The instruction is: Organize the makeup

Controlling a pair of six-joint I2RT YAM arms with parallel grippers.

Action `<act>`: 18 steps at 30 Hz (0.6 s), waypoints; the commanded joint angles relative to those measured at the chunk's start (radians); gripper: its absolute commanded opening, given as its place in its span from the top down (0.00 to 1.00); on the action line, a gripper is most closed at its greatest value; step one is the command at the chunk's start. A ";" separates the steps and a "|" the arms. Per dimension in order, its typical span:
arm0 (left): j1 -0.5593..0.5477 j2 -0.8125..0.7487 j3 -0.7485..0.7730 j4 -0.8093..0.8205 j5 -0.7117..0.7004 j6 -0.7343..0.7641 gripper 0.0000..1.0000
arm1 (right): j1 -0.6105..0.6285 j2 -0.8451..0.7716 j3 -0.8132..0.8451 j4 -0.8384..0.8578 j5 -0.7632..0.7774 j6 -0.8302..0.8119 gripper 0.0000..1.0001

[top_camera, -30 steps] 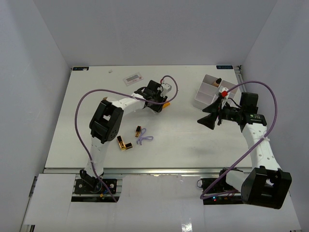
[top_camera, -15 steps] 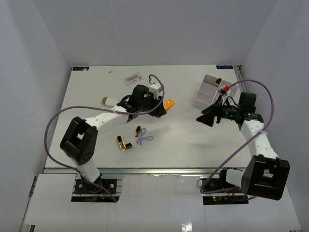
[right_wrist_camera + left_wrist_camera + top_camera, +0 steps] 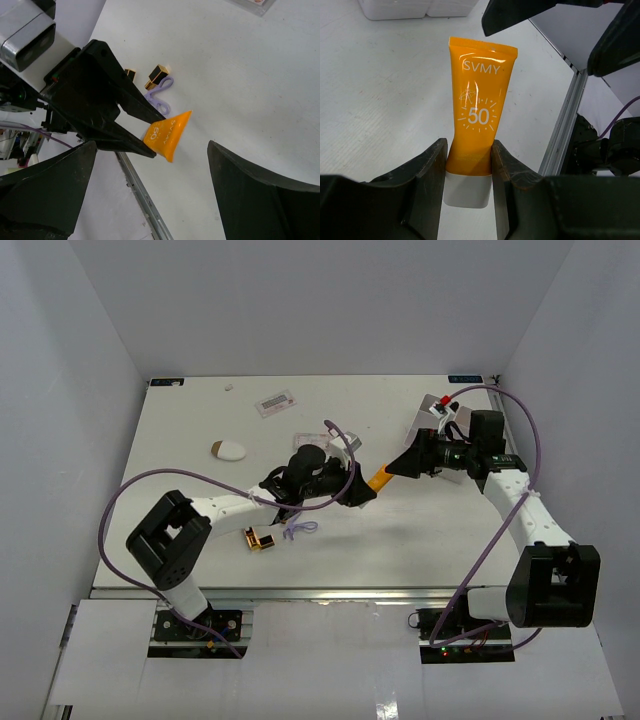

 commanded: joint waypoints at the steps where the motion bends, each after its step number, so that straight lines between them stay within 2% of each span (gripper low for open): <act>1: -0.023 -0.011 0.039 0.064 -0.030 0.003 0.76 | 0.024 0.010 0.034 0.027 0.121 0.098 0.02; 6: -0.028 0.001 0.053 0.062 -0.039 0.019 0.76 | 0.031 0.019 0.029 0.026 0.124 0.098 0.10; 18: -0.045 0.055 0.122 0.044 -0.038 0.028 0.75 | 0.052 0.048 0.029 0.033 0.088 0.103 0.43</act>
